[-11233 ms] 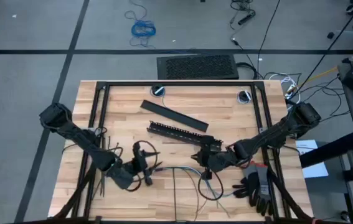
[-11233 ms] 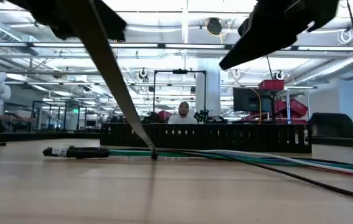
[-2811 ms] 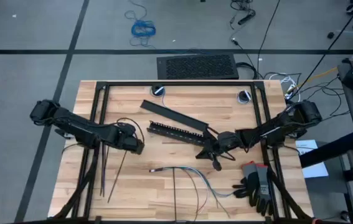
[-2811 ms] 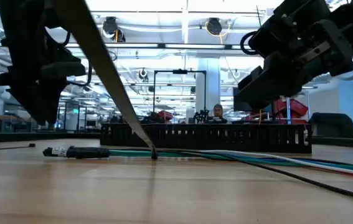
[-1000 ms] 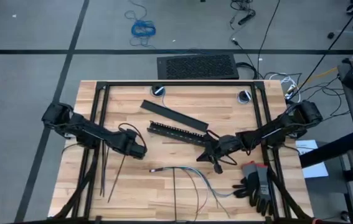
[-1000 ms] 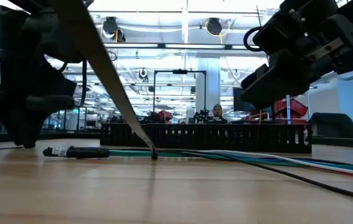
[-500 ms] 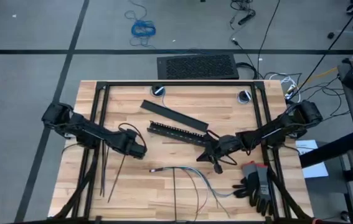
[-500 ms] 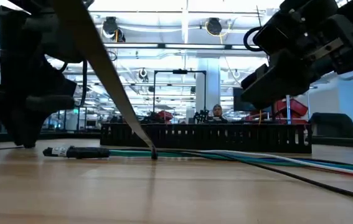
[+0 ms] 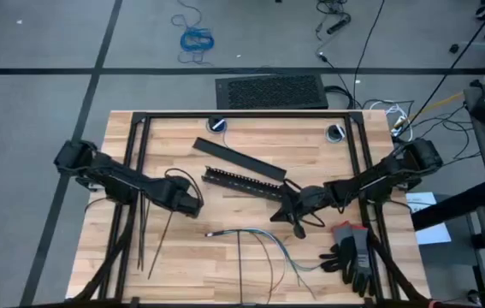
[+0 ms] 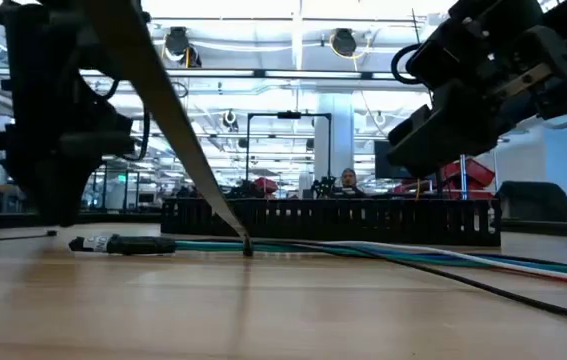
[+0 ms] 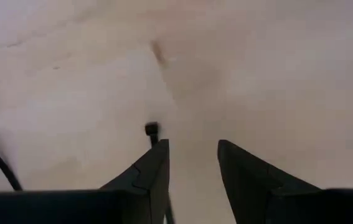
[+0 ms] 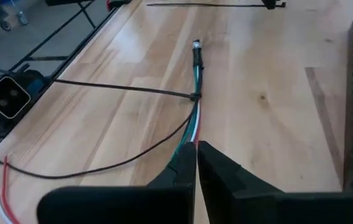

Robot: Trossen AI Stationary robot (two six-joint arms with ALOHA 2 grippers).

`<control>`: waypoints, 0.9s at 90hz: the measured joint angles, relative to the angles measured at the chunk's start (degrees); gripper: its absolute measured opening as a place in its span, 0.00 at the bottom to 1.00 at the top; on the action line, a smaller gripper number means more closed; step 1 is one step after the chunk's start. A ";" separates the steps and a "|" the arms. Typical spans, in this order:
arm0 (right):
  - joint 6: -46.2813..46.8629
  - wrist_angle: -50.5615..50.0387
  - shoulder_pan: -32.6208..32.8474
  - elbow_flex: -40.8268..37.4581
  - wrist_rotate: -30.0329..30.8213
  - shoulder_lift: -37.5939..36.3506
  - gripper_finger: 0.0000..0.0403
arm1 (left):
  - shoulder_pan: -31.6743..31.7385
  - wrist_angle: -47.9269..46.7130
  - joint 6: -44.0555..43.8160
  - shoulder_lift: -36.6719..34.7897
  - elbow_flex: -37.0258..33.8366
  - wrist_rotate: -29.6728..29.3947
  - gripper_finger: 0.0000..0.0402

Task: Ziptie cables
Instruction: Wrap the cable wires with the black zip tie

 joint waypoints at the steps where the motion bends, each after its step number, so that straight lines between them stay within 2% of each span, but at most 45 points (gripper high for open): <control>1: -0.07 0.01 0.00 0.00 0.00 0.00 0.02 | 0.01 -0.17 -0.03 -0.02 -0.06 -0.06 0.34; 29: -0.36 0.00 0.00 0.00 -0.02 -0.02 0.02 | 0.44 -2.48 -1.69 0.01 -1.87 -2.16 0.34; 49: -0.36 0.00 0.00 0.00 -0.04 -0.02 0.02 | 1.52 5.24 -1.26 -0.29 -6.39 -2.77 0.34; 64: -0.36 -0.25 0.02 0.02 -0.07 -0.02 0.02 | 2.15 6.95 -1.60 -0.47 -8.24 -2.73 0.34; 72: -0.36 -0.63 0.02 0.00 -0.07 -0.02 0.02 | 2.15 7.13 -1.58 -0.45 -8.26 -2.73 0.31; 81: -0.36 -0.61 0.02 0.00 -0.07 -0.02 0.02 | 2.15 7.82 -1.67 -0.41 -8.28 -2.84 0.22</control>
